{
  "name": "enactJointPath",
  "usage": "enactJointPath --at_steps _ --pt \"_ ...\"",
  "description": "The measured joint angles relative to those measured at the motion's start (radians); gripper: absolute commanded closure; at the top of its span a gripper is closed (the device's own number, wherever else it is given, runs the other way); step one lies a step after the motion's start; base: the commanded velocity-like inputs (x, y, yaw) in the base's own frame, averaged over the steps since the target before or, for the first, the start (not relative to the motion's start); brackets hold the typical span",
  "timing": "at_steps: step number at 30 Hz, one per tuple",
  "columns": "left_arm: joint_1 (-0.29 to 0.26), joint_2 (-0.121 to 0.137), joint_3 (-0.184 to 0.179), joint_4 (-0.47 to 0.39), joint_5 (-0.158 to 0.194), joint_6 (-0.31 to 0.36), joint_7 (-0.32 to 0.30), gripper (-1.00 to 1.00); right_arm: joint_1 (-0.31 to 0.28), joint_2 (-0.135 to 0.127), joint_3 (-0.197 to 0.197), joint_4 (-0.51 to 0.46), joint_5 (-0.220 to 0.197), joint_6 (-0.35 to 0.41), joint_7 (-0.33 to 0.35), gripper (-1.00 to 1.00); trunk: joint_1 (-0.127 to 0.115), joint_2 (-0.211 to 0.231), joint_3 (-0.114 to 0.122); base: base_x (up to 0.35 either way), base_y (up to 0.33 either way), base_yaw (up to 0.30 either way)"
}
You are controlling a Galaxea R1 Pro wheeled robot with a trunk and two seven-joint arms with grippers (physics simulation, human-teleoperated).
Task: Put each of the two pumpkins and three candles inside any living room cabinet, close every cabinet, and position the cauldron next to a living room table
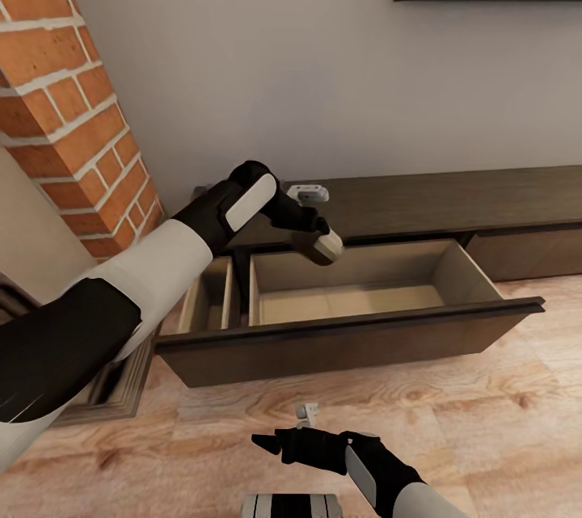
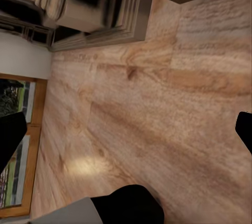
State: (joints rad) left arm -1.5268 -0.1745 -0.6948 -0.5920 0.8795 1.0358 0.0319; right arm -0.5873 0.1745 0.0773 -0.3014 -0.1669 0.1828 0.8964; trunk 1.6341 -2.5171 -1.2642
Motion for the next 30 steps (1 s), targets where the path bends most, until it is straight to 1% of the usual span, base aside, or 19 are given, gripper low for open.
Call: enactJointPath --at_steps 3,7,10,12,13,15,16,17,18,19,21,24,25,27,28,29,30 --pt "0.0 0.0 0.0 -0.001 0.003 -0.001 0.018 1.0 0.0 0.0 0.0 -0.001 0.001 -0.001 0.001 -1.0 0.001 -0.001 -0.012 0.0 0.0 0.0" --pt "0.0 0.0 0.0 -0.001 0.003 -0.001 0.024 1.0 0.0 0.0 0.0 -0.004 0.002 -0.001 0.003 -1.0 0.003 -0.002 -0.027 0.0 0.0 0.0" --pt "0.0 0.0 0.0 -0.002 0.004 -0.001 0.026 1.0 0.0 0.0 -0.001 -0.013 0.001 -0.001 0.009 -1.0 0.003 -0.002 -0.027 0.0 0.0 0.0" --pt "0.0 0.0 0.0 -0.002 0.003 -0.001 0.026 1.0 -0.001 0.0 0.0 -0.027 0.0 0.008 0.057 -1.0 0.003 -0.002 -0.027 0.0 0.0 0.0" --pt "0.0 0.0 0.0 -0.002 0.003 -0.001 0.026 1.0 -0.002 0.0 -0.006 -0.049 -0.004 0.025 0.104 -1.0 0.003 -0.002 -0.027 0.0 0.0 0.0" --pt "0.0 0.0 0.0 -0.002 0.004 -0.001 0.026 1.0 -0.002 0.0 -0.027 -0.108 -0.034 0.087 0.146 -1.0 0.003 -0.002 -0.027 0.0 0.0 0.0" --pt "0.0 0.0 0.0 -0.002 0.003 -0.001 0.026 1.0 -0.002 -0.051 -0.044 -0.203 -0.087 0.185 0.168 -1.0 0.003 -0.002 -0.027 0.0 0.0 0.0" --pt "0.0 0.0 0.0 -0.002 0.002 0.0 0.026 1.0 -0.002 -0.114 -0.044 -0.299 -0.114 0.347 0.179 -1.0 0.003 -0.002 -0.027 0.0 0.0 0.0" --pt "0.0 0.0 0.0 -0.002 0.003 -0.001 0.026 1.0 -0.002 -0.128 -0.042 -0.335 -0.117 0.401 0.18 -1.0 0.003 -0.002 -0.027 0.0 0.0 0.0" --pt "0.0 0.0 -0.001 -0.002 0.003 -0.001 0.027 1.0 -0.002 -0.141 -0.041 -0.36 -0.119 0.439 0.181 -1.0 0.003 -0.002 -0.027 0.0 0.0 0.0" --pt "0.0 0.0 0.0 -0.002 0.003 -0.001 0.027 1.0 -0.002 -0.16 -0.039 -0.388 -0.122 0.499 0.181 -1.0 0.003 -0.002 -0.027 0.0 0.0 0.0" --pt "0.0 0.0 0.0 -0.002 0.004 -0.001 0.028 1.0 -0.001 -0.172 -0.038 -0.418 -0.12 0.562 0.179 -1.0 0.003 -0.002 -0.027 0.0 0.0 0.0" --pt "0.0 0.0 0.0 -0.001 0.004 -0.001 0.028 1.0 -0.002 -0.178 -0.037 -0.442 -0.116 0.61 0.177 -1.0 0.003 -0.002 -0.027 0.0 0.0 0.0" --pt "0.0 0.0 0.0 -0.001 0.004 -0.001 0.028 1.0 -0.001 -0.184 -0.03 -0.463 -0.107 0.661 0.179 -1.0 0.003 -0.002 -0.027 0.0 0.0 0.0" --pt "0.0 0.0 0.0 -0.001 0.004 -0.001 0.028 1.0 -0.001 -0.186 -0.02 -0.468 -0.104 0.677 0.18 -1.0 0.003 -0.002 -0.027 0.0 0.0 0.0" --pt "0.0 0.0 -0.001 0.0 0.004 -0.001 0.028 1.0 -0.001 -0.189 0.01 -0.475 -0.102 0.707 0.182 -1.0 0.003 -0.002 -0.027 0.0 0.0 0.0" --pt "0.0 0.0 -0.001 0.0 0.004 -0.001 0.028 1.0 -0.001 -0.192 0.048 -0.48 -0.103 0.733 0.186 -1.0 0.003 -0.002 -0.027 0.0 0.0 0.0"
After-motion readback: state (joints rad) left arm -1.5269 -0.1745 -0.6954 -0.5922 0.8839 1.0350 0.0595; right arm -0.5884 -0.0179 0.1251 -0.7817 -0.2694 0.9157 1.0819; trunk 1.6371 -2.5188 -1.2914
